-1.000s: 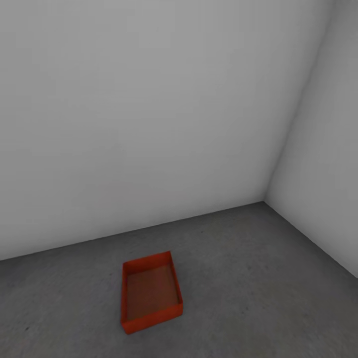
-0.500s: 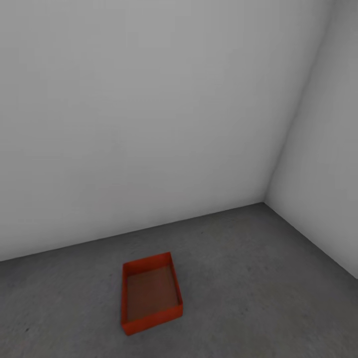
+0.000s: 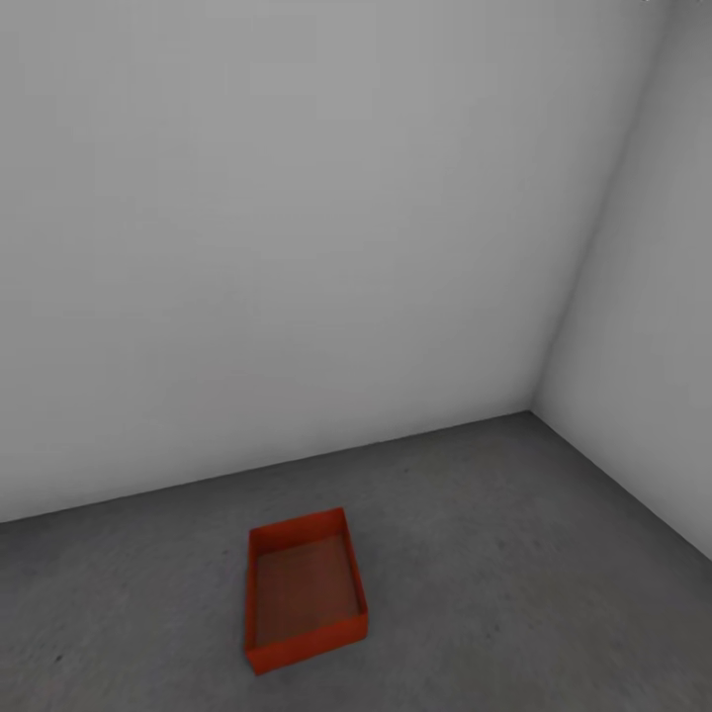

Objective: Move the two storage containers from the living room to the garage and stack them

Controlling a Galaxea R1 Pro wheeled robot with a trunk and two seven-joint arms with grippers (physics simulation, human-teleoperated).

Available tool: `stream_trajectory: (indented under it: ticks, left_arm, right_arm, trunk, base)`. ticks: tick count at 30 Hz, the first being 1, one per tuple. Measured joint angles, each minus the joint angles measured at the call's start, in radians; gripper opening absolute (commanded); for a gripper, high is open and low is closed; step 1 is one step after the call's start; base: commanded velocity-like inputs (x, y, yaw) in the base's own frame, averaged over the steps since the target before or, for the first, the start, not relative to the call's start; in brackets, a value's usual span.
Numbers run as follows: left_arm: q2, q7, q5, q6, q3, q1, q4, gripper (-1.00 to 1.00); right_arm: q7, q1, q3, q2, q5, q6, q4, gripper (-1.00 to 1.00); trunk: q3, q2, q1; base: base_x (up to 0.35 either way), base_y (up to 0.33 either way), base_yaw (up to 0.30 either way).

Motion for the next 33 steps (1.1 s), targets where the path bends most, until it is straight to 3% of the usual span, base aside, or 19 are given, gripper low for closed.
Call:
stream_trajectory:
  ticks: [20, 33]
  left_arm:
    - [0.0, 0.0, -0.001, 0.0, 0.0, 0.0, 0.0, 1.0]
    - [-0.001, 0.0, -0.001, 0.0, 0.0, 0.0, 0.001, 1.0]
  right_arm:
    - [0.003, 0.0, -0.001, -0.004, 0.0, -0.001, 0.0, 1.0]
    - [0.002, 0.0, -0.009, -0.006, -0.009, -0.004, 0.0, 1.0]
  trunk:
    - [0.029, 0.0, 0.0]
    - [0.04, 0.0, 0.0]
  base:
    - [0.0, 0.0, 0.054]
    - [0.0, 0.0, -0.233]
